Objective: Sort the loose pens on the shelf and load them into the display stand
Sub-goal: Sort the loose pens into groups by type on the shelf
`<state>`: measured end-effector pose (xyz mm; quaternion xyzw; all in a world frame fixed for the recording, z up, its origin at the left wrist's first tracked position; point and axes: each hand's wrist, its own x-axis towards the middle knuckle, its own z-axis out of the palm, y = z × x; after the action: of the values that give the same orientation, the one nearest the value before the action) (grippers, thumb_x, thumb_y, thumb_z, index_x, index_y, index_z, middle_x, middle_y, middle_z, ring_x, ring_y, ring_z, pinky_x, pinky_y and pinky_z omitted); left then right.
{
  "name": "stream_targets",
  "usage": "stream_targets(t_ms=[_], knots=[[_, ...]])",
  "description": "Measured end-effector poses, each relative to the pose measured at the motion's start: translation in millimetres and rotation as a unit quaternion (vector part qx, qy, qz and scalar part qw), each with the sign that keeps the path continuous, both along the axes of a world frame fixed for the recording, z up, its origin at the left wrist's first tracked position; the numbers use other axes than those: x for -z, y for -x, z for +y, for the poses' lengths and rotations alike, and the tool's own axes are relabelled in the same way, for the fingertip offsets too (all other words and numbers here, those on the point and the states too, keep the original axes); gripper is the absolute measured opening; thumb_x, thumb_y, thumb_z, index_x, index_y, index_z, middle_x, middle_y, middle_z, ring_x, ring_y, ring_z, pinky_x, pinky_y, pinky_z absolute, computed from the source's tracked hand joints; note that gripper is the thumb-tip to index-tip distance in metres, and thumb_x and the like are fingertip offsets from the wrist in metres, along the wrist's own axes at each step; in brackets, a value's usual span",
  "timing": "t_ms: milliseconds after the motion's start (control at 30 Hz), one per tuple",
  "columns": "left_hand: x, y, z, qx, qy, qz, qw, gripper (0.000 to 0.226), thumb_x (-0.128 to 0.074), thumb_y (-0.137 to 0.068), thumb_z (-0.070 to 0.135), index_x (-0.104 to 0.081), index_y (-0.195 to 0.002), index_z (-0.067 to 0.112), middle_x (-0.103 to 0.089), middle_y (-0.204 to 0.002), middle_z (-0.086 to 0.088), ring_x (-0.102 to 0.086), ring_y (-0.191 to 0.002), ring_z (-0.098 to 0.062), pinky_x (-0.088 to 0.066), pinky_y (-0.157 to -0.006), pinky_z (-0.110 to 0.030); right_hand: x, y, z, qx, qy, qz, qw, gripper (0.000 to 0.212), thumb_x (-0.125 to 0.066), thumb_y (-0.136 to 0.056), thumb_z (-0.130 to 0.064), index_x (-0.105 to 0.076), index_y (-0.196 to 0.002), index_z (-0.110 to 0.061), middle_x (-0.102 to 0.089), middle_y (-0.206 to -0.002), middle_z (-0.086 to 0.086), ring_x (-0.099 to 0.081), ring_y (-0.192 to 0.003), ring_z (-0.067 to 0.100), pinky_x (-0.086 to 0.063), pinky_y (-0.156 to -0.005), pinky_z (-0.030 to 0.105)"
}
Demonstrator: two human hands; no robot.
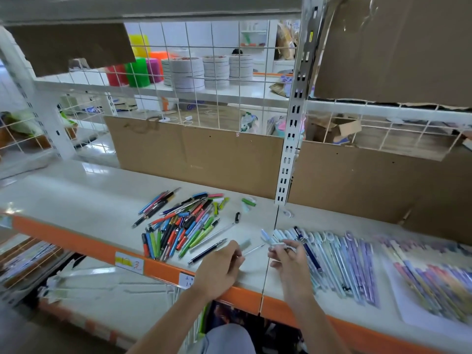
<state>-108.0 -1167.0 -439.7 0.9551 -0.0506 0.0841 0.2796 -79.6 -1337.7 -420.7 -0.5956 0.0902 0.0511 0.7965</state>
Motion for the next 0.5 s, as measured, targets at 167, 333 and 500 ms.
stream_targets(t_ms=[167,333,500], knots=[[0.6,1.3,-0.2,0.013,0.0,-0.009,1.0,0.01,-0.047,-0.095,0.031,-0.039,-0.089,0.03,-0.054,-0.07,0.01,-0.051,-0.061,-0.009,-0.043,-0.057,-0.028,0.1,1.6,-1.4,-0.011,-0.002,-0.006,1.0,0.014,-0.053,-0.093,-0.002,-0.05,-0.103,-0.011,-0.065,-0.086,0.016,-0.06,-0.067,0.018,-0.047,-0.061,0.028],[0.1,1.0,0.0,0.015,0.007,-0.02,1.0,0.01,-0.049,-0.095,0.029,-0.042,-0.089,0.029,-0.05,-0.066,0.014,-0.048,-0.06,-0.005,-0.043,-0.057,-0.026,-1.4,2.8,-0.3,-0.046,0.027,-0.01,0.999,0.017,-0.059,-0.089,-0.002,-0.055,-0.103,-0.011,-0.068,-0.081,0.012,-0.06,-0.067,0.016,-0.049,-0.065,0.029],[1.1,-0.3,0.5,0.018,0.007,-0.035,0.999,0.015,-0.045,-0.097,0.031,-0.056,-0.098,0.02,-0.058,-0.08,0.009,-0.054,-0.07,-0.008,-0.046,-0.065,-0.026,-0.5,1.5,-1.4,0.001,-0.017,0.004,1.0,0.014,-0.055,-0.092,-0.004,-0.051,-0.105,-0.009,-0.067,-0.087,0.014,-0.057,-0.064,0.017,-0.046,-0.061,0.028]])
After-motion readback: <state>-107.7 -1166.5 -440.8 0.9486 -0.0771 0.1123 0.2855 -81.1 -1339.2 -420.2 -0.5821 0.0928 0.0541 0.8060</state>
